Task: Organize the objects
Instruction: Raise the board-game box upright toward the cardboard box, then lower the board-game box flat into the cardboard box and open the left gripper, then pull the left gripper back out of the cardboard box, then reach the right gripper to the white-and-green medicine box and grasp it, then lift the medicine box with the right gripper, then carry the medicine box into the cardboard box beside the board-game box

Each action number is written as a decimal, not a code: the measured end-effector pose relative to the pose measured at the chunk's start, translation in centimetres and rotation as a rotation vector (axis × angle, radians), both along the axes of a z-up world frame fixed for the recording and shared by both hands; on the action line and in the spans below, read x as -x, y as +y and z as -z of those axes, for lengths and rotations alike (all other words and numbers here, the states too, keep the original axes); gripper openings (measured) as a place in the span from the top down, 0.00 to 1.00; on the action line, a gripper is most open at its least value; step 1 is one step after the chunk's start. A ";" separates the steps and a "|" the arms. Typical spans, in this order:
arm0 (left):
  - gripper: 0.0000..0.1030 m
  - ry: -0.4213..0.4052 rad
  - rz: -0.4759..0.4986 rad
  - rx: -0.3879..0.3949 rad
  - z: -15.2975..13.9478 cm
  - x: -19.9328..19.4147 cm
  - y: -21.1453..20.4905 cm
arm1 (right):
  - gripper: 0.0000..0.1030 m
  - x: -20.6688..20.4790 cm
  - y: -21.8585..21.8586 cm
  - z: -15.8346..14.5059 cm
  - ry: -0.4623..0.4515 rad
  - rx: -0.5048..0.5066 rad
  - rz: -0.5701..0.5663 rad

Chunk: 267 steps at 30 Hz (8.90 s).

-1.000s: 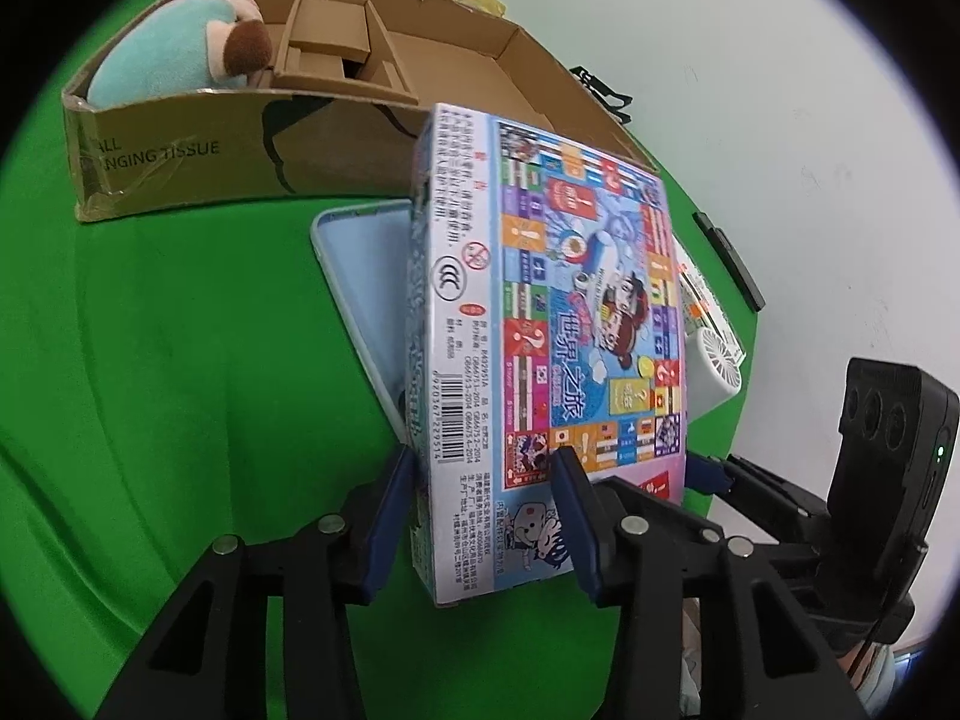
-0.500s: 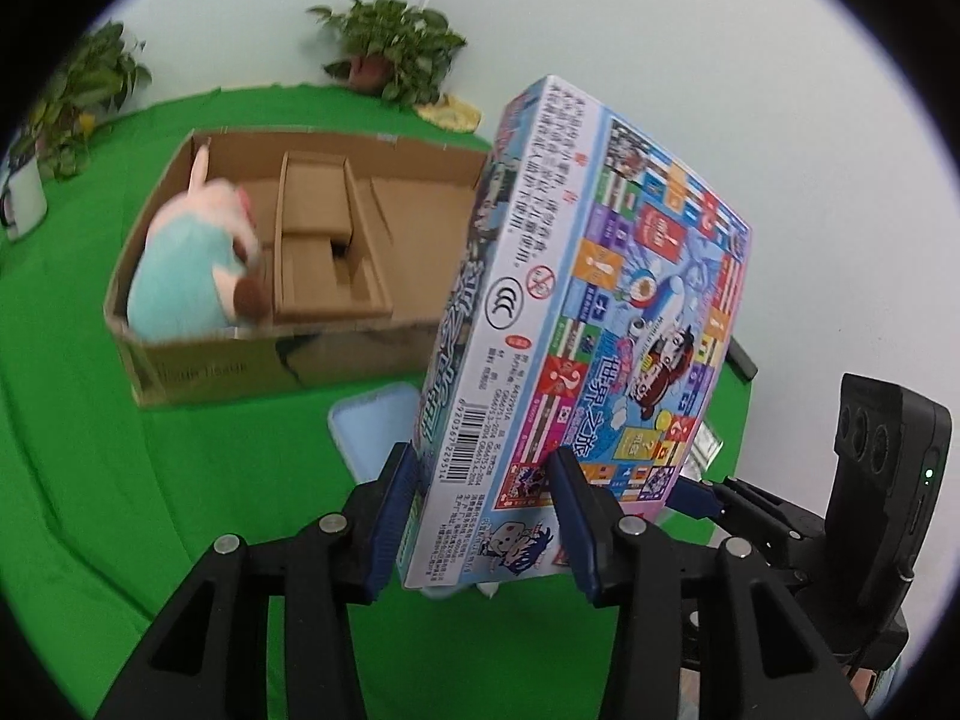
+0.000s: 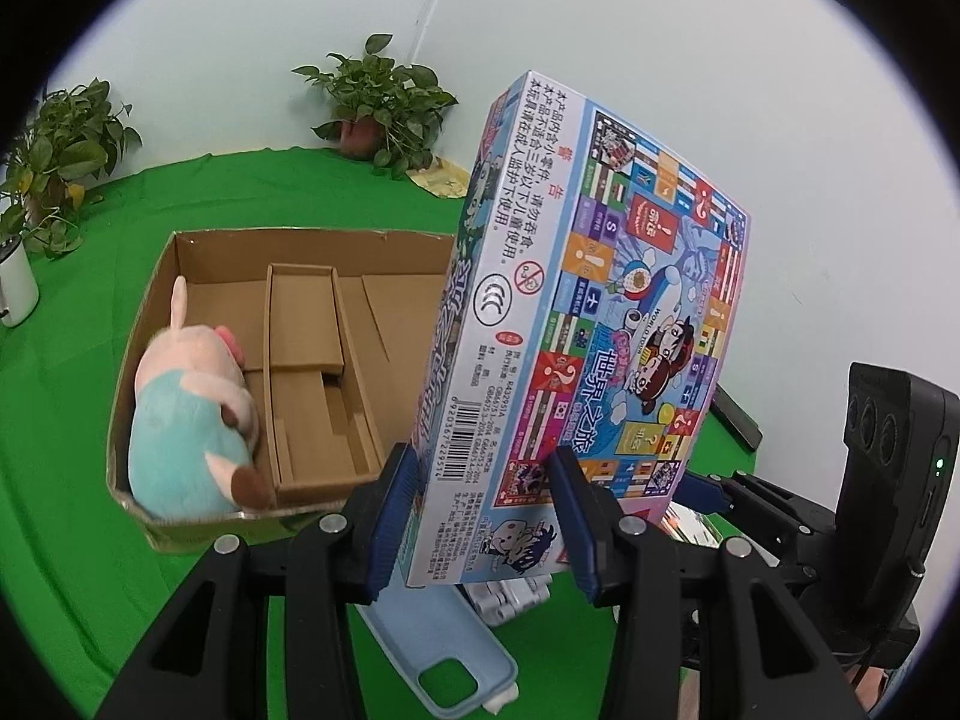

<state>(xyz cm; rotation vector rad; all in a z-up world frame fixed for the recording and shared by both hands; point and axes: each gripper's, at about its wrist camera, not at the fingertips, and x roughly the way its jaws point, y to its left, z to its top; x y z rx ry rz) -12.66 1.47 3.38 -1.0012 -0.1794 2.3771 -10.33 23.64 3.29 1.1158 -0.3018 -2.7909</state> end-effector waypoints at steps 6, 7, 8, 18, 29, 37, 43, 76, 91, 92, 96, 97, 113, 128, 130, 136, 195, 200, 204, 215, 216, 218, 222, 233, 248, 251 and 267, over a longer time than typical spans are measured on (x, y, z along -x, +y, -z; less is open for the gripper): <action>0.57 -0.010 -0.029 0.003 -0.6 3.8 0.6 | 0.40 5.1 1.3 -1.3 -0.016 -0.017 -0.033; 0.57 -0.011 -0.031 0.008 -0.7 4.2 0.7 | 0.40 5.9 1.6 -1.4 -0.021 -0.020 -0.041; 0.57 -0.015 -0.035 0.013 -0.6 4.8 1.0 | 0.40 6.8 1.9 -1.6 -0.024 -0.024 -0.047; 0.57 -0.121 -0.074 0.047 2.3 9.5 2.9 | 0.40 14.7 4.9 1.0 -0.137 -0.018 -0.109; 0.57 -0.258 -0.096 0.108 7.2 11.7 4.6 | 0.40 19.4 8.3 7.8 -0.323 0.049 -0.180; 0.59 -0.305 -0.087 0.132 9.0 12.1 4.8 | 0.41 20.8 9.2 12.0 -0.430 0.062 -0.209; 0.59 -0.293 -0.063 0.127 8.5 11.5 4.4 | 0.40 21.4 9.2 13.7 -0.471 0.041 -0.220; 0.36 -0.052 -0.233 0.223 6.0 5.9 -0.7 | 0.00 17.9 5.5 9.5 -0.206 -0.152 -0.040; 0.21 0.273 -0.213 0.189 -0.3 -3.3 3.1 | 0.00 1.2 3.3 2.1 0.032 -0.304 0.158; 0.21 0.283 -0.208 0.177 -0.5 -4.0 3.3 | 0.00 0.3 3.3 2.0 0.035 -0.304 0.159; 0.21 0.277 -0.194 0.169 -0.4 -5.5 4.0 | 0.00 -2.6 3.2 1.3 0.053 -0.313 0.175; 0.21 0.273 -0.191 0.172 -0.3 -5.8 4.3 | 0.00 -3.3 3.1 1.3 0.050 -0.306 0.177; 0.21 0.272 -0.150 0.193 -0.1 -8.8 6.4 | 0.00 -8.2 4.2 0.5 0.072 -0.302 0.213; 0.22 0.169 -0.078 0.202 3.1 -8.6 6.7 | 0.00 -8.8 8.6 4.0 0.002 -0.186 0.172; 0.22 0.142 -0.059 0.209 4.0 -8.5 6.9 | 0.00 -8.7 11.5 5.0 -0.028 -0.187 0.233; 0.22 0.033 -0.015 0.175 6.3 -7.5 7.6 | 0.00 -7.1 19.8 8.9 -0.170 -0.156 0.346; 0.28 -0.395 0.307 -0.073 12.3 -1.7 16.9 | 0.44 -6.9 16.7 12.5 -0.267 0.104 0.195; 0.43 -0.445 0.299 -0.100 13.5 -1.1 15.9 | 0.44 -7.2 14.1 11.6 -0.247 0.114 0.160; 0.44 -0.446 0.287 -0.135 13.5 -0.9 14.8 | 0.44 -6.9 12.6 11.0 -0.239 0.099 0.152; 0.48 -0.409 0.272 -0.190 11.6 -0.8 12.5 | 0.44 -6.6 9.1 8.0 -0.173 0.024 0.149; 0.48 -0.403 0.271 -0.192 11.4 -0.9 12.3 | 0.44 -6.7 9.1 7.7 -0.166 0.021 0.149; 0.48 -0.391 0.270 -0.195 10.8 -1.2 12.3 | 0.44 -6.9 8.7 7.1 -0.156 0.018 0.148; 0.49 -0.346 0.268 -0.205 9.3 -1.5 11.8 | 0.44 -7.4 7.8 5.7 -0.121 -0.003 0.154; 0.49 -0.249 0.258 -0.238 4.6 0.6 10.1 | 0.44 -5.1 6.5 0.6 -0.012 -0.067 0.138; 0.49 -0.209 0.240 -0.226 2.3 6.4 9.6 | 0.44 2.0 8.0 -1.6 0.044 -0.069 0.136; 0.49 -0.219 0.227 -0.221 2.6 8.1 9.8 | 0.44 4.0 8.7 -1.4 0.033 -0.063 0.131; 0.49 -0.404 0.144 -0.194 9.8 16.7 11.6 | 0.44 14.7 13.0 5.5 -0.146 0.012 0.081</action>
